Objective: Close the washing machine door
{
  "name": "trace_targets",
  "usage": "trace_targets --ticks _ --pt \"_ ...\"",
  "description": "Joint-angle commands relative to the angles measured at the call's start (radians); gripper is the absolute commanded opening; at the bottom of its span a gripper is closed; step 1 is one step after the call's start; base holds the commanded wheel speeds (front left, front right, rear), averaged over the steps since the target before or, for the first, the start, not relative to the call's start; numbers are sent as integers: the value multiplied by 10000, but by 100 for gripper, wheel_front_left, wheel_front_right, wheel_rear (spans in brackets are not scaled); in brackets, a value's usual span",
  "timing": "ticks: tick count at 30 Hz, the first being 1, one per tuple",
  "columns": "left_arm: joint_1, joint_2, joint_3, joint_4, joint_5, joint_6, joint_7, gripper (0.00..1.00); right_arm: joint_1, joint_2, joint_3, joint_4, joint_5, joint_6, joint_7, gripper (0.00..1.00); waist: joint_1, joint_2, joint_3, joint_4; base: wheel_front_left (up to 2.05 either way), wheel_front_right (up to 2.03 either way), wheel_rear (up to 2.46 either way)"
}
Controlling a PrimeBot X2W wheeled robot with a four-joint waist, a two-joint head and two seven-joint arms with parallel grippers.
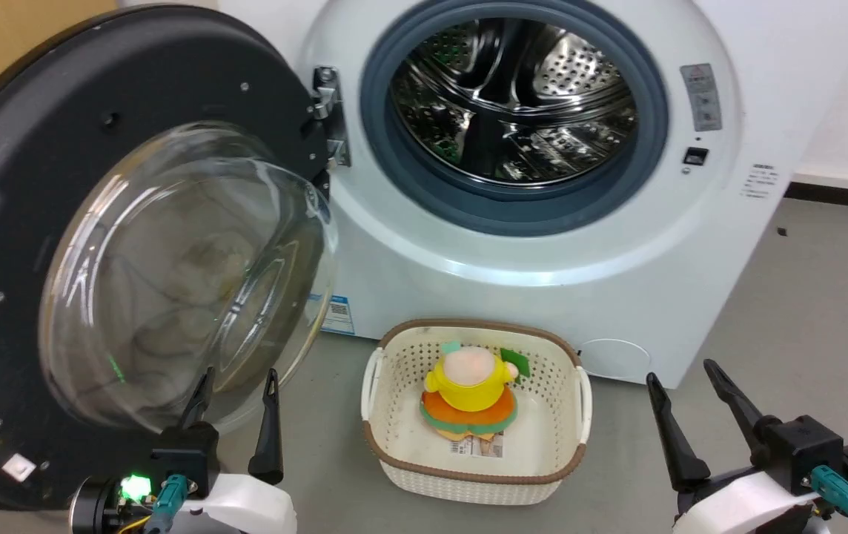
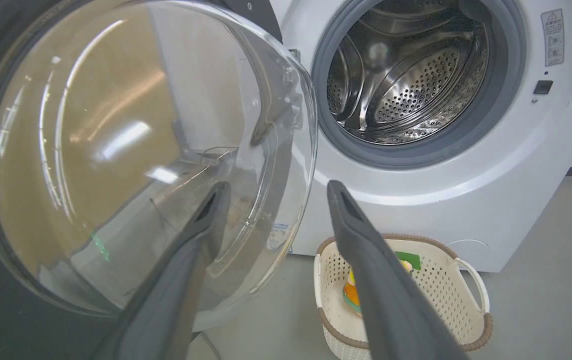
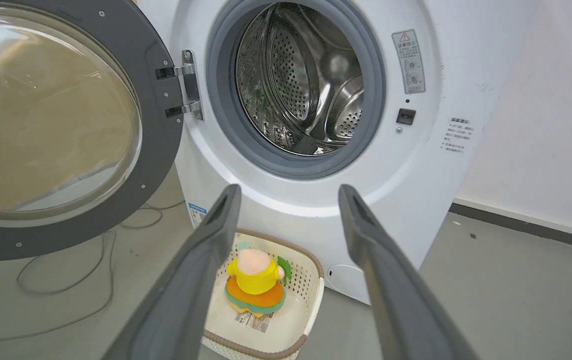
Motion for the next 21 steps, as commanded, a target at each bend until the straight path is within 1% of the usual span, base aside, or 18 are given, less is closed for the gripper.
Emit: trace_targets --ticks 1,9,21 --pt "102 75 -32 -9 28 62 -98 100 101 -51 32 -21 126 2 -91 100 0 0 -12 145 0 0 0" --pt "144 132 -117 -73 30 184 -264 100 96 -96 168 -30 214 3 -258 100 0 0 -15 647 0 0 0" --pt "306 168 -168 -327 2 521 -516 100 -168 -317 574 106 458 4 -509 100 0 0 80 1211 0 0 0"
